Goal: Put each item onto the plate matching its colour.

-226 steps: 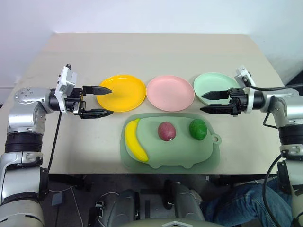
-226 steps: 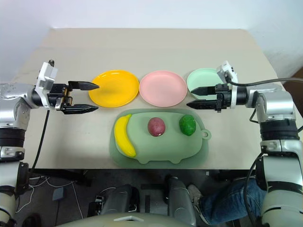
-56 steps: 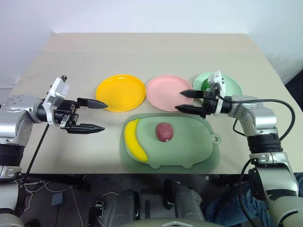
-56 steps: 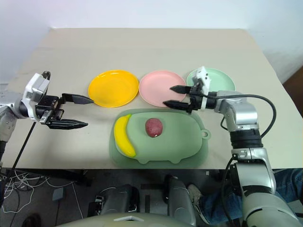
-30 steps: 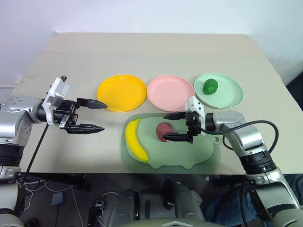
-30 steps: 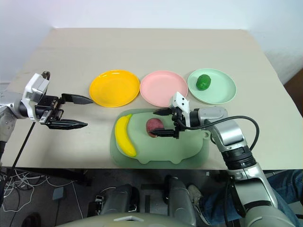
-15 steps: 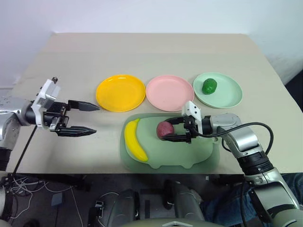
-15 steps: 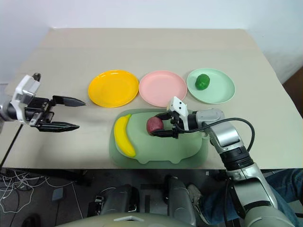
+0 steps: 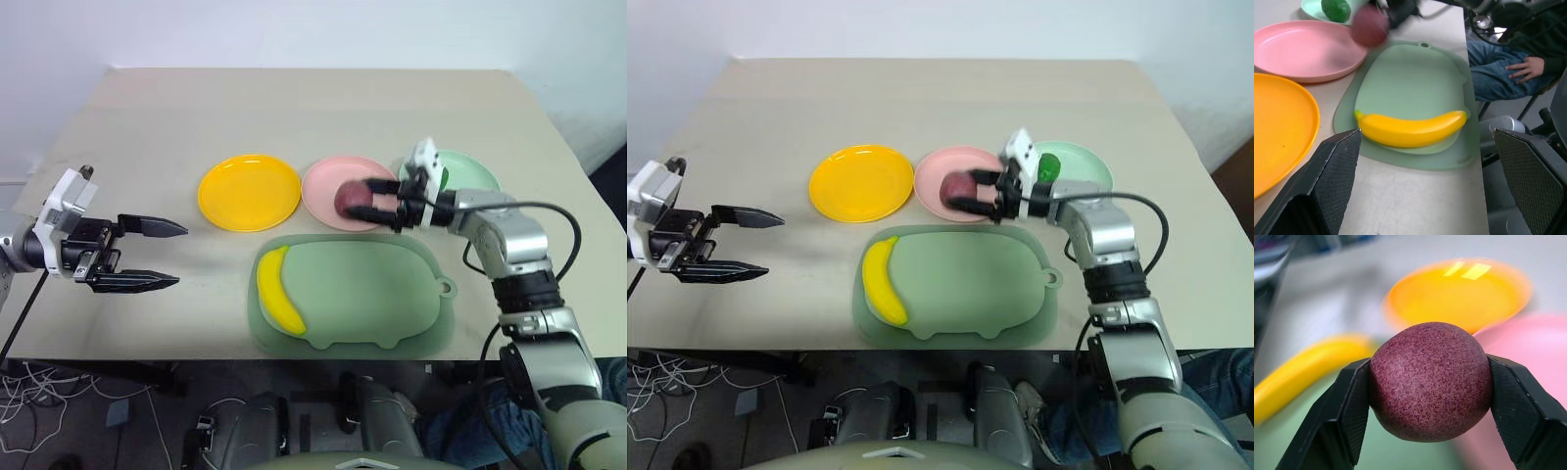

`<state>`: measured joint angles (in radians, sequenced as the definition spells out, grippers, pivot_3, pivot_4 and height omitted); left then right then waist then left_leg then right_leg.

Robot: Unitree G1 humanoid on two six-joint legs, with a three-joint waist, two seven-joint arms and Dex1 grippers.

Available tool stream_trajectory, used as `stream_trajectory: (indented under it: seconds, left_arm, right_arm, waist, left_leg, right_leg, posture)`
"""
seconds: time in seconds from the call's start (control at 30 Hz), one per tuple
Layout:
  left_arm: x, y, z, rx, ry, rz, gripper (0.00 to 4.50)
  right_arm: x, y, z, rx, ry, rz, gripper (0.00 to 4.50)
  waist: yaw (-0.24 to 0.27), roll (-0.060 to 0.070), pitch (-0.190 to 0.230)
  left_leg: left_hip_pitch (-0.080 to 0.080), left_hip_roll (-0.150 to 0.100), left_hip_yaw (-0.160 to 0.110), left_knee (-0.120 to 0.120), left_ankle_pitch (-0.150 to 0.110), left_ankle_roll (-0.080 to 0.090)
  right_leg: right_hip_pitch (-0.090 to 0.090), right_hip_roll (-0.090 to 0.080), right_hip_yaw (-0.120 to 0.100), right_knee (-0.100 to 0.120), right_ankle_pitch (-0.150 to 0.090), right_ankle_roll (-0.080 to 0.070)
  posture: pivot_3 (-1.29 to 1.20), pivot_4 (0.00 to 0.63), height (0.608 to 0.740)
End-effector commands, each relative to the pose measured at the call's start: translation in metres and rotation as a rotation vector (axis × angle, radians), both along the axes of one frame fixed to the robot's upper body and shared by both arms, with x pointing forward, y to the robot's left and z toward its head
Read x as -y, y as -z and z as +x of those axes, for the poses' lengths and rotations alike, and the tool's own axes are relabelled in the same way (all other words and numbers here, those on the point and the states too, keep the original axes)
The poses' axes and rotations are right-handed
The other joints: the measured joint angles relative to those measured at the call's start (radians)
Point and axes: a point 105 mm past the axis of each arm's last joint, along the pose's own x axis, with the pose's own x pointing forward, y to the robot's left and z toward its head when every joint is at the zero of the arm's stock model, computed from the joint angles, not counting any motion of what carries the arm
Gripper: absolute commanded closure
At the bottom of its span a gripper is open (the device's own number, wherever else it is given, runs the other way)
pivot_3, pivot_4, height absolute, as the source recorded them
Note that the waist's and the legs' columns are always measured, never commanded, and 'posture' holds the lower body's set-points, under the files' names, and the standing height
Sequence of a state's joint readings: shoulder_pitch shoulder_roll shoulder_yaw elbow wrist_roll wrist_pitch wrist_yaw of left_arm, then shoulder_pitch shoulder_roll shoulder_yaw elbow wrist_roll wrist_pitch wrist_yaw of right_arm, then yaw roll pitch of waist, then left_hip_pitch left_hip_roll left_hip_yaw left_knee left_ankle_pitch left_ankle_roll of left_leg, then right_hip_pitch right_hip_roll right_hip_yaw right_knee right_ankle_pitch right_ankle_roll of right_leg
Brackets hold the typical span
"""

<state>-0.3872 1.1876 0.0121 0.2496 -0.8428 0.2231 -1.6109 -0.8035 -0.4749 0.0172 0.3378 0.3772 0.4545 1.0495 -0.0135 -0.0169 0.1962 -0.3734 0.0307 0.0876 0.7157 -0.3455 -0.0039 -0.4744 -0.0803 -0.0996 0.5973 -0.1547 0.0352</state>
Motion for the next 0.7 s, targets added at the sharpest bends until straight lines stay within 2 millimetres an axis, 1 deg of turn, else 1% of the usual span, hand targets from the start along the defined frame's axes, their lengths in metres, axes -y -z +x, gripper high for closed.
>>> stream_trajectory:
  seconds: [0.03,0.13,0.2,0.27,0.33,0.37,0.43,0.53,0.57,0.63,0.7]
  left_arm:
    - [-0.002,-0.013,-0.002,0.058,0.004,-0.012,0.0]
    - [0.0,-0.012,-0.001,0.058,0.008,-0.014,0.0]
    - [0.001,-0.012,-0.001,0.058,0.011,-0.015,0.0]
    - [0.001,-0.012,-0.002,0.059,0.011,-0.016,0.0]
    - [0.001,-0.012,-0.002,0.061,0.011,-0.02,0.0]
    - [0.001,-0.012,-0.002,0.061,0.012,-0.019,0.0]
    - [0.001,-0.012,-0.001,0.062,0.012,-0.021,0.0]
    - [0.002,-0.012,-0.001,0.063,0.013,-0.021,0.0]
    - [0.002,-0.011,-0.001,0.062,0.013,-0.02,0.0]
    - [0.002,-0.011,-0.001,0.062,0.013,-0.02,0.0]
    - [0.002,-0.011,-0.001,0.061,0.015,-0.02,0.0]
  right_arm:
    - [0.011,-0.01,0.02,0.064,0.122,0.032,1.33]
    - [0.016,-0.004,0.033,0.03,0.198,0.046,1.33]
    - [0.012,0.0,0.035,0.029,0.196,0.039,1.33]
    - [0.011,0.007,0.04,0.05,0.239,-0.004,1.33]
    - [0.01,0.016,0.041,0.088,0.247,-0.073,1.33]
    - [0.01,0.017,0.042,0.083,0.255,-0.068,1.33]
    - [0.006,0.019,0.039,0.069,0.217,-0.064,1.33]
    - [0.006,0.016,0.038,0.053,0.211,-0.037,1.33]
    - [0.006,0.017,0.037,0.062,0.201,-0.051,0.61]
    - [0.008,0.014,0.039,0.059,0.221,-0.03,0.07]
    - [0.008,0.013,0.038,0.05,0.204,-0.026,0.01]
  waist:
    - [0.004,0.0,0.0]
    - [0.002,0.0,0.0]
    - [0.002,0.0,0.0]
    - [-0.001,0.0,0.0]
    - [-0.003,0.0,0.0]
    - [-0.003,0.0,0.0]
    - [-0.003,0.0,0.0]
    - [-0.003,0.0,0.0]
    - [-0.002,0.0,0.0]
    - [-0.001,0.0,0.0]
    - [-0.001,0.0,0.0]
  left_leg:
    - [0.0,0.0,-0.001,0.0,0.0,0.0]
    - [-0.001,0.0,0.0,0.0,0.0,-0.001]
    - [-0.001,0.0,0.0,0.0,0.001,-0.002]
    - [-0.001,0.0,0.0,0.0,0.001,-0.002]
    - [-0.001,0.0,0.0,0.0,0.001,-0.002]
    - [0.0,0.0,0.0,-0.001,0.001,-0.002]
    - [-0.001,0.0,0.0,-0.001,0.001,-0.002]
    - [-0.001,0.0,0.0,-0.001,0.001,-0.002]
    - [-0.001,0.0,0.0,-0.001,0.001,-0.002]
    - [-0.001,0.0,0.0,-0.001,0.001,-0.002]
    - [-0.001,0.0,0.0,-0.001,0.001,-0.002]
  right_leg:
    - [0.0,0.0,0.0,0.0,0.0,0.0]
    - [0.0,-0.001,0.0,0.0,0.0,0.0]
    - [0.0,-0.001,0.0,0.0,0.0,0.0]
    - [0.0,0.0,0.0,0.0,0.0,0.0]
    - [0.0,0.0,0.0,0.0,0.0,0.0]
    - [0.0,0.0,0.0,0.0,0.0,0.0]
    - [0.0,0.0,0.0,0.0,0.0,0.0]
    - [0.0,0.0,0.0,0.0,0.0,0.0]
    - [0.0,0.0,0.0,0.0,0.0,0.0]
    - [0.0,0.0,0.0,0.0,0.0,0.0]
    - [0.0,0.0,0.0,0.0,0.0,0.0]
  posture:
    - [0.0,0.15,0.74]
    - [0.0,0.15,0.74]
    - [0.0,0.15,0.74]
    - [0.0,0.15,0.74]
    - [0.0,0.15,0.74]
    - [0.0,0.15,0.74]
    - [0.0,0.15,0.74]
    - [0.0,0.15,0.74]
    - [0.0,0.15,0.74]
    - [0.0,0.15,0.74]
    - [0.0,0.15,0.74]
